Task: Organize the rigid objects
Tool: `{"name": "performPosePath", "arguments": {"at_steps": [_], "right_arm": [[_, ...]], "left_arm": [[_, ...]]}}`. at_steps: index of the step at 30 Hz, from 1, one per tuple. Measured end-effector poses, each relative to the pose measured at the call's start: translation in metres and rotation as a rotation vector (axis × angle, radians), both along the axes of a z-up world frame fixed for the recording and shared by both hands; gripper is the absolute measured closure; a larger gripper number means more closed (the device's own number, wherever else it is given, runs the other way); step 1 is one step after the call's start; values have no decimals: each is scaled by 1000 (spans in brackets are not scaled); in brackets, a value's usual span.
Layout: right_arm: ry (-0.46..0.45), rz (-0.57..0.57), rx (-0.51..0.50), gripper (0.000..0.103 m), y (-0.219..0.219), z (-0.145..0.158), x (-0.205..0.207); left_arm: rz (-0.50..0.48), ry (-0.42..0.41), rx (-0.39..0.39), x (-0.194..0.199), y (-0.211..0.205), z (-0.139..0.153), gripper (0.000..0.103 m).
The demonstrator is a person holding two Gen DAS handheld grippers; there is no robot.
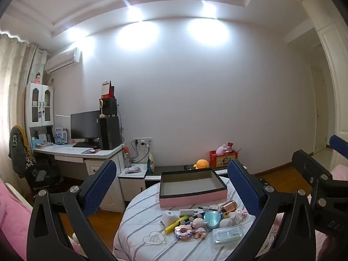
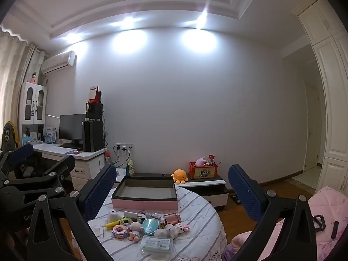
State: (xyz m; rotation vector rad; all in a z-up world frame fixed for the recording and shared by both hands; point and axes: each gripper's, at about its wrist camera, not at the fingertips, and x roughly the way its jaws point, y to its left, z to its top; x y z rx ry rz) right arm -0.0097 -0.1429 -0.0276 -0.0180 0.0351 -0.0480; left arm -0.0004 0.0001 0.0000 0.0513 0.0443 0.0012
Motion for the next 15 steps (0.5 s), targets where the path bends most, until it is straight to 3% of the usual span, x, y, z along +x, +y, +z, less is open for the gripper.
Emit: {"name": "performPosePath", "arguments": {"at_steps": [15], "right_arm": [[-11,5,9,0,0,-2,2]], "left_arm": [[14,13,17,0,-1,0,0]]}}
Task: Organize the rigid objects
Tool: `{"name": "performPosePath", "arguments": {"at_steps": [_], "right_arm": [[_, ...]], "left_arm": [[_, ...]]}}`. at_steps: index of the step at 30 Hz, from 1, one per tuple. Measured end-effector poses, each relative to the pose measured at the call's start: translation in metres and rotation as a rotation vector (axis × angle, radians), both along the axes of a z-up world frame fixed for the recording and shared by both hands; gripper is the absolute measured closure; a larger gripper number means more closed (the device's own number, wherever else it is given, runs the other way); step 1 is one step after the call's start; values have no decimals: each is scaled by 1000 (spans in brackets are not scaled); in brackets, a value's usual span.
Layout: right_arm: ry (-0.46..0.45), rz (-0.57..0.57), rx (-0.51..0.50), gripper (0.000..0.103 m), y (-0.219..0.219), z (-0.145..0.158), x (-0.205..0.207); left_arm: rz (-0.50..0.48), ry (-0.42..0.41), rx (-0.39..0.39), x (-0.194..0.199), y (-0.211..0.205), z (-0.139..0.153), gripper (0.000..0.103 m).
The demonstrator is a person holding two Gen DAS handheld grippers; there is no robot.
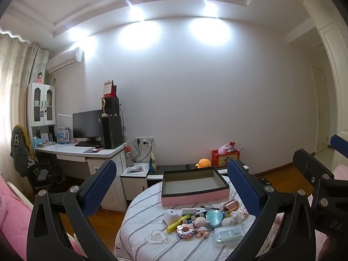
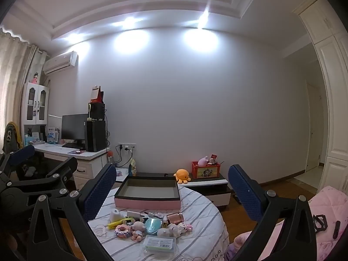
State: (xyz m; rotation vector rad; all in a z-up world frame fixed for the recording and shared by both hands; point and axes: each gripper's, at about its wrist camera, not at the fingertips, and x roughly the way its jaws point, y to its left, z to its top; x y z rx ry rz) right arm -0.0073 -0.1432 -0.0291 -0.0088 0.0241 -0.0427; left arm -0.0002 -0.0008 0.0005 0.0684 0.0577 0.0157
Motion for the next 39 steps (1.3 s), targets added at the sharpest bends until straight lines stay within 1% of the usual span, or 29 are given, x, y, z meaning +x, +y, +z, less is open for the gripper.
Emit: {"name": "performPosePath", "arguments": {"at_steps": [7,39], "right_arm": [[-8,3,-7,0,2,-1,-3],[-1,4,-9,0,3,0,-3]], "left_arm": [[-2,-5,-11,0,0,-2,0],[4,-7,-12,2,2,-3,0]]}}
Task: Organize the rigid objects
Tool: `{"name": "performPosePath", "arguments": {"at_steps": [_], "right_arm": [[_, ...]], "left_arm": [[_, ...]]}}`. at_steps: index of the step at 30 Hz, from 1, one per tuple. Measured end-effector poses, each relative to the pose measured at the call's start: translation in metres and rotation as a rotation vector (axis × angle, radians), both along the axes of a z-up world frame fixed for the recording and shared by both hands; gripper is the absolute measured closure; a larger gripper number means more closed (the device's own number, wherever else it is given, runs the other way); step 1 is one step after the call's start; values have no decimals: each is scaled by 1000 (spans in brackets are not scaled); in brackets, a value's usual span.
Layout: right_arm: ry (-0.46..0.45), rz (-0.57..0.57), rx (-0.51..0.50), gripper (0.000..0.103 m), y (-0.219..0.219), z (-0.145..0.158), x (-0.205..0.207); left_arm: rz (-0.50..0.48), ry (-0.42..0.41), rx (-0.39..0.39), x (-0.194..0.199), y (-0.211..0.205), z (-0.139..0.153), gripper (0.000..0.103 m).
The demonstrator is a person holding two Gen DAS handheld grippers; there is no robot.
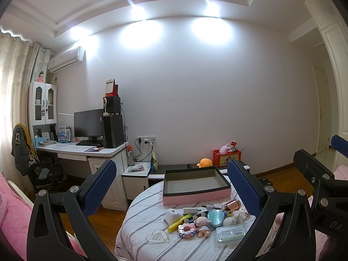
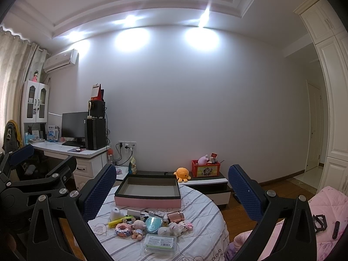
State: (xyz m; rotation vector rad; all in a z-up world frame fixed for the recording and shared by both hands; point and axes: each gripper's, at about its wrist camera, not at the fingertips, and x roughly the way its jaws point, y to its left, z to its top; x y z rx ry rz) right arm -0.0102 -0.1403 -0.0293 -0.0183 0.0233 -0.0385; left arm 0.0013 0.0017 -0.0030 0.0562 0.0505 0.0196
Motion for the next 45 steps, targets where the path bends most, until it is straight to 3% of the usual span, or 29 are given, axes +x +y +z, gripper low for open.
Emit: {"name": "performPosePath", "arguments": {"at_steps": [36,40,45], "right_arm": [[66,-23,2,0,-8,-16,29],[91,-21,11,0,-11,-27,40],[211,-28,3,0,-17,-60,70]], "left_arm": [[-32,51,6,35,-7,-20,0],[-26,85,1,50,-5,-29,0],[26,167,11,76,15,-62,0]]}}
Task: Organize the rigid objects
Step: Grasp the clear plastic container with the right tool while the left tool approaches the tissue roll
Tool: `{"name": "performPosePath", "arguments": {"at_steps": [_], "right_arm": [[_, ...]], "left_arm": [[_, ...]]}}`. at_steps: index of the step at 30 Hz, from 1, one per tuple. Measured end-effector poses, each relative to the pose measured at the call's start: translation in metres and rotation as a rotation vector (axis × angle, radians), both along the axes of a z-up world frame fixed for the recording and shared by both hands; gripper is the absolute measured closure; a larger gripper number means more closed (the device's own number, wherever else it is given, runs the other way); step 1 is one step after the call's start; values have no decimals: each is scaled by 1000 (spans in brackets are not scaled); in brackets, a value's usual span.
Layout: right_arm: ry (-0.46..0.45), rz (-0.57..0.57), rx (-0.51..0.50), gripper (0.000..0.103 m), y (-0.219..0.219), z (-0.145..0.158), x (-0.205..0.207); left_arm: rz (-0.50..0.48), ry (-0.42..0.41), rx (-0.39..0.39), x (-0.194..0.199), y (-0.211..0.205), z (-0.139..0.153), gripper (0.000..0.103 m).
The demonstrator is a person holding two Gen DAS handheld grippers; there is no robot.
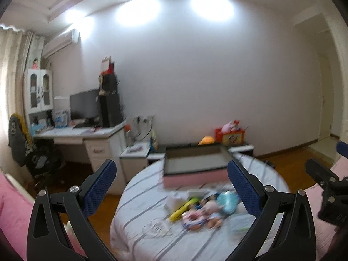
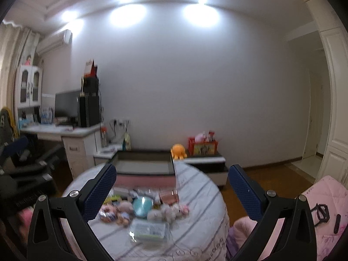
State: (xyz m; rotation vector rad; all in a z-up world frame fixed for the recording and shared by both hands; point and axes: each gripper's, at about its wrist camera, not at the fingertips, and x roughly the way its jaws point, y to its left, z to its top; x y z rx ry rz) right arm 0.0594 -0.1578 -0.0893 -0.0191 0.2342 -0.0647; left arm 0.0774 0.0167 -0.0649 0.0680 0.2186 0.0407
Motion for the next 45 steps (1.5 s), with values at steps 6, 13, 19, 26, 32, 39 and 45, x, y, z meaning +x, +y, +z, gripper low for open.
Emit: {"name": "performPosePath", "arguments": {"at_steps": [6,13,19,26,32,39,45], "right_arm": [[250,41,48,0,0,-82,54],[391,94,83,0,16,-137,94],[405,117,128,0,12,-150,110],[427,168,155,0,-1,-152,117],[419,169,158,0,12,-157,114],[420,136,62,0,16,-173,120],[385,155,102,7,-2,-161,117]], "left_arm": [[65,155,-13,37,31,-57,0],[54,295,-32,64,42,-99,0],[28,361,-42,83,34,-120,0],[-29,421,-45,99,16,-135,0],[-9,436,-34,101,20,-139,0],[-12,458,-31,104,24,-146,0],[-39,472,-38,114,18,-150,0]]}}
